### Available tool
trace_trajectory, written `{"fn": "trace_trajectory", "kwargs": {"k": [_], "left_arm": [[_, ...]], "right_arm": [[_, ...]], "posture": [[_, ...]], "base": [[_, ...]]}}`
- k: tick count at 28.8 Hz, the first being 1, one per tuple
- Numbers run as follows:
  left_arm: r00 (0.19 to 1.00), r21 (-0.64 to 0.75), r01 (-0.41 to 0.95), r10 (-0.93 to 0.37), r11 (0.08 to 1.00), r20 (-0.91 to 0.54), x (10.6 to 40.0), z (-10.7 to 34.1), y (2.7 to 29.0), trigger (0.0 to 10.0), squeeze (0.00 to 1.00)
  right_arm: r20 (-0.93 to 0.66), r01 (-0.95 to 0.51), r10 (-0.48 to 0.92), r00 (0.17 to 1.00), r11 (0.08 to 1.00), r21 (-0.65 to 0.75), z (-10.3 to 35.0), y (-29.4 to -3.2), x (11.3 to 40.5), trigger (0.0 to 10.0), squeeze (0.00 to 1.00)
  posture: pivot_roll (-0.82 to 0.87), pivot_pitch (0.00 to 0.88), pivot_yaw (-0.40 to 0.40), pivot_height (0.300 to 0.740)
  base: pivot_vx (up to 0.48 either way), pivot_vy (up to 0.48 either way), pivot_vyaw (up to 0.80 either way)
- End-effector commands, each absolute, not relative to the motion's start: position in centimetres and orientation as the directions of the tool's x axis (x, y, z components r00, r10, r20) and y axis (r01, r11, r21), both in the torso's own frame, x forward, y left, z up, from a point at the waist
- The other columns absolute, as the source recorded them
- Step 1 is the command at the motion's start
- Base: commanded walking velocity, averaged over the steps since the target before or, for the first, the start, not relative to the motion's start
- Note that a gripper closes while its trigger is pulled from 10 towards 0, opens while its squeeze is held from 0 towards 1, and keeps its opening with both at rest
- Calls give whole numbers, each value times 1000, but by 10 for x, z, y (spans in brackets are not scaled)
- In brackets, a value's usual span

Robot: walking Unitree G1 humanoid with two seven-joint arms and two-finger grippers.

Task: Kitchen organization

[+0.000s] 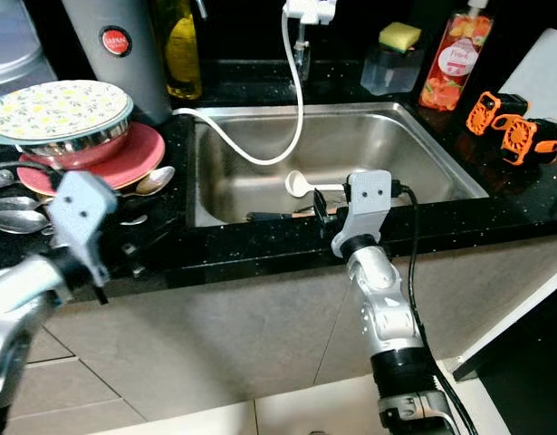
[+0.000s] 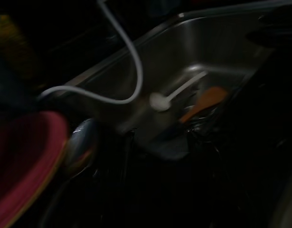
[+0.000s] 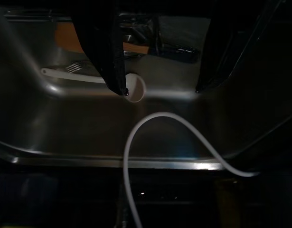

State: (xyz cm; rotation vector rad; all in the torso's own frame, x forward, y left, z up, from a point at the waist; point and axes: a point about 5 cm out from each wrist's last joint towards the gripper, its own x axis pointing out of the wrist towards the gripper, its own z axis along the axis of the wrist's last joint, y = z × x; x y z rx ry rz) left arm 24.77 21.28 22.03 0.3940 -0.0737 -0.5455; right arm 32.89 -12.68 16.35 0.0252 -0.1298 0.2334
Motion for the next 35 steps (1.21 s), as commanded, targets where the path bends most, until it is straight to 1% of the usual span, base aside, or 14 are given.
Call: {"fn": "trace_trajectory", "kwargs": {"k": [1, 5, 14, 15, 16, 19, 21, 22, 24, 26, 28, 30, 33, 35], "left_arm": [[858, 402, 490, -509, 773, -65, 245, 222, 220, 10000, 0], [852, 422, 510, -508, 749, -127, 228, 225, 234, 10000, 0], [836, 416, 544, -513, 729, -194, 204, 228, 247, 10000, 0], [876, 444, 479, -448, 758, -180, 205, 230, 256, 10000, 0], [876, 444, 479, -448, 758, -180, 205, 230, 256, 10000, 0], [971, 487, 238, -219, 841, -97, 220, 227, 276, 10000, 0], [980, 487, 197, -183, 851, -78, 224, 224, 277, 10000, 0], [987, 475, 161, -153, 865, -57, 230, 221, 276, 10000, 0], [990, 461, 134, -133, 877, -37, 234, 220, 275, 10000, 0], [990, 461, 134, -133, 877, -37, 234, 220, 275, 10000, 0], [992, 433, 123, -125, 893, -26, 237, 219, 272, 10000, 0], [991, 425, 129, -128, 896, -32, 236, 217, 271, 10000, 0], [997, 402, 78, -77, 912, -19, 237, 216, 276, 10000, 0], [999, 391, 53, -52, 919, -14, 239, 216, 277, 10000, 0]], "right_arm": [[108, -242, 240, 965, 970, 2, 162, -124, 330, 10000, 0], [91, -275, 275, 957, 961, -13, 162, -118, 331, 10000, 0], [77, -283, 283, 956, 959, -7, 160, -118, 333, 10000, 0], [73, -281, 280, 957, 960, -3, 159, -118, 334, 10000, 0], [73, -281, 280, 957, 960, -3, 159, -118, 334, 10000, 0], [85, -276, 273, 958, 961, 20, 161, -118, 335, 10000, 0], [111, -280, 274, 955, 959, 39, 165, -118, 335, 10000, 0], [159, -313, 297, 942, 945, 89, 175, -117, 335, 10000, 0], [212, -354, 325, 922, 928, 116, 187, -118, 334, 10000, 0], [212, -354, 325, 922, 928, 116, 187, -118, 334, 10000, 0], [314, -441, 388, 866, 890, 117, 214, -125, 330, 10000, 0], [373, -507, 460, 806, 862, 32, 238, -133, 323, 10000, 0], [382, -581, 569, 728, 808, -97, 254, -133, 313, 10000, 0], [374, -605, 603, 705, 786, -125, 256, -131, 310, 10000, 0]], "posture": [[126, 0, -51, 740], [148, 0, -68, 740], [168, 0, -82, 740], [173, 0, -84, 740], [173, 0, -84, 740], [176, 0, -87, 740], [176, 0, -87, 740], [172, 0, -86, 740], [172, 0, -86, 740], [172, 0, -86, 740], [154, 0, -79, 740], [154, 0, -79, 740], [149, 0, -77, 740], [149, 0, -77, 740]], "base": [[0, 0, 0], [0, 0, 0], [0, 0, 0], [0, 0, 0], [0, 0, 0], [0, 0, 0], [0, 0, 0], [0, 0, 0], [0, 0, 0], [0, 0, 0], [0, 0, 0], [0, 0, 0], [0, 0, 0], [0, 0, 0]]}}
